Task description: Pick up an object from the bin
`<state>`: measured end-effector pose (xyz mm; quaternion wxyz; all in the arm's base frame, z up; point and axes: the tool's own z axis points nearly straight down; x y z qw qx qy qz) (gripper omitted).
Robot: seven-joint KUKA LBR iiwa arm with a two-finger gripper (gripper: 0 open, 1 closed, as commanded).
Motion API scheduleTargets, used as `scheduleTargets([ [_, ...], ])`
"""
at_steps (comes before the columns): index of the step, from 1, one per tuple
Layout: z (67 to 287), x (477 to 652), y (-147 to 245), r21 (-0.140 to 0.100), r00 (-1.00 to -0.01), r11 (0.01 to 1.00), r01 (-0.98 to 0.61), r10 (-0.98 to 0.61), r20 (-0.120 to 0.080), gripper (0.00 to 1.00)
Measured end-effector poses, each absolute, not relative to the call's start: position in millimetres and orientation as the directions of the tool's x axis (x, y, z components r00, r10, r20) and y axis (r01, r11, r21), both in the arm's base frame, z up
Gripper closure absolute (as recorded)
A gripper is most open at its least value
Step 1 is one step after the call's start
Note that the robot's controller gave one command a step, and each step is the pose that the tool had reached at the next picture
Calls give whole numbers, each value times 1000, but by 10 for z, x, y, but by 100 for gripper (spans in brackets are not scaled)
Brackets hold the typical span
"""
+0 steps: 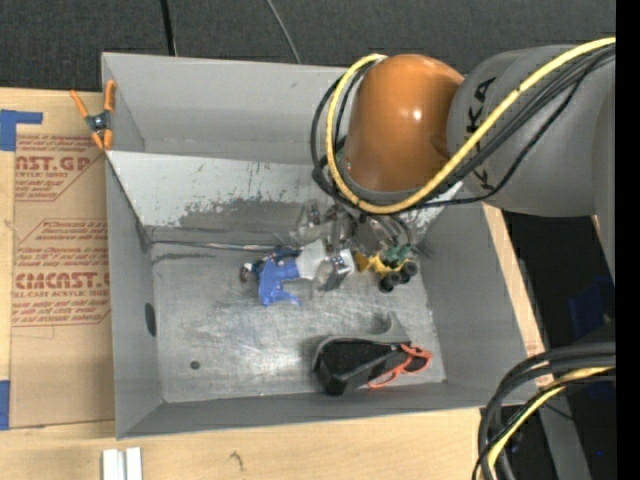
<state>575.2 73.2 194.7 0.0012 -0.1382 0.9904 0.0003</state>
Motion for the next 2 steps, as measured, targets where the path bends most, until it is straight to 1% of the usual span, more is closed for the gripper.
scheduleTargets([
  [1,1947,5752,732,0,-962,962,-274,-274,-2,100],
  [2,2355,5768,871,1,-939,939,-344,-344,2,100],
])
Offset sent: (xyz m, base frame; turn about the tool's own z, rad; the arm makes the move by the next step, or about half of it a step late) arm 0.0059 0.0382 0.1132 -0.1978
